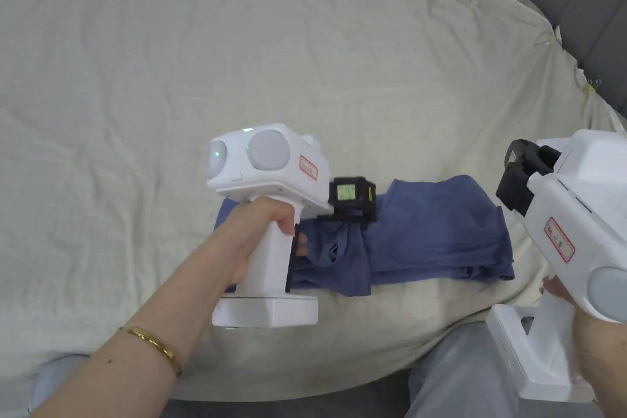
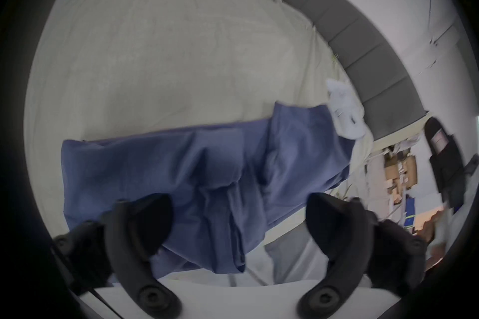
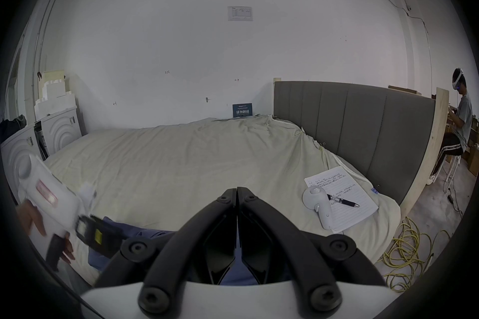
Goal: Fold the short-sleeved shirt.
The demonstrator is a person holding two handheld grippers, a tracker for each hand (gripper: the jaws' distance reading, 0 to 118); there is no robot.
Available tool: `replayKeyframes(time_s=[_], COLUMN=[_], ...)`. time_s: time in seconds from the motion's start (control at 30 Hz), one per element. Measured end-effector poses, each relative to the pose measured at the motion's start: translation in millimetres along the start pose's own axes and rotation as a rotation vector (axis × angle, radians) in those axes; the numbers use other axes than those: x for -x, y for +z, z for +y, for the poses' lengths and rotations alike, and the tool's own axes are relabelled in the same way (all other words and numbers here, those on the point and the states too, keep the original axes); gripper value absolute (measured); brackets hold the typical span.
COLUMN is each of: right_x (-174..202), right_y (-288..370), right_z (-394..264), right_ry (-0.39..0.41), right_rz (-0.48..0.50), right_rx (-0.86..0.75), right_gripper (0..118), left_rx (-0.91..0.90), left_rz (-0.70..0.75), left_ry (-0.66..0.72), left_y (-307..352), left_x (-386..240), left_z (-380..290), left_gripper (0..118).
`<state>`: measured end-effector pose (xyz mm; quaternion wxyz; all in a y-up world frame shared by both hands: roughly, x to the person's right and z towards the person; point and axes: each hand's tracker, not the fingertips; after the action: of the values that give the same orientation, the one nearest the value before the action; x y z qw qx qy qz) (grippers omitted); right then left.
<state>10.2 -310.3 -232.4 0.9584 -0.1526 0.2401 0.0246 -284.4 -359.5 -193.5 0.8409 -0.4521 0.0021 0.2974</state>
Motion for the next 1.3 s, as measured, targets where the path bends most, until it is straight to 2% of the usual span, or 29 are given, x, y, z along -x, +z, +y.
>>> replayKeyframes(time_s=[0.1, 0.2, 0.23, 0.27, 0.3, 0.37, 0.43, 0.7, 0.87, 0.97, 1.23, 1.3], right_x=[2.2, 3.8, 4.2, 4.5, 5.0, 5.4, 5.3, 0.2, -6.6, -9.6, -11.4, -11.1], right_y=[0.0, 0.3, 0.3, 0.3, 0.0, -0.4, -0.2, -2.5, -1.8, -1.3, -0.6, 0.3], right_z=[0.1, 0.3, 0.6, 0.7, 1.2, 2.2, 2.9, 1.4, -4.6, -6.7, -6.7, -5.9], right_ry=[0.000, -0.009, -0.011, -0.013, -0.014, -0.016, -0.019, -0.032, -0.039, -0.035, -0.042, -0.039], right_rz=[0.004, 0.010, 0.011, 0.013, 0.015, 0.018, 0.020, 0.016, 0.004, -0.001, 0.002, 0.002], right_rx=[-0.002, -0.004, -0.006, -0.007, -0.007, -0.008, -0.010, -0.002, 0.011, 0.018, 0.020, 0.017], right_gripper=[0, 0, 0, 0, 0, 0, 0, 0, 0, 0, 0, 0], left_rx=[-0.088, -0.209, -0.272, -0.319, -0.360, -0.385, -0.417, -0.321, -0.241, -0.250, -0.221, -0.215], left_rz=[-0.041, 0.012, 0.060, 0.117, 0.168, 0.322, 0.345, 0.340, 0.308, 0.341, 0.332, 0.280], left_ry=[0.047, 0.033, 0.021, -0.012, -0.068, -0.139, -0.149, -0.127, -0.198, -0.288, -0.281, -0.269], left_y=[31.0, 56.1, 64.2, 66.6, 67.8, 57.7, 49.5, -12.0, -44.0, -48.8, -63.7, -58.4], left_x=[10.4, 26.8, 27.2, 29.1, 32.0, 35.0, 42.4, 32.1, -1.0, -23.1, -40.4, -44.0], left_z=[10.1, 7.1, 0.5, -5.5, -12.9, -26.7, -42.3, -90.3, -113.4, -116.6, -98.2, -93.0], left_gripper=[115, 114, 111, 95, 74, 15, 0, 0, 0, 0, 0, 0])
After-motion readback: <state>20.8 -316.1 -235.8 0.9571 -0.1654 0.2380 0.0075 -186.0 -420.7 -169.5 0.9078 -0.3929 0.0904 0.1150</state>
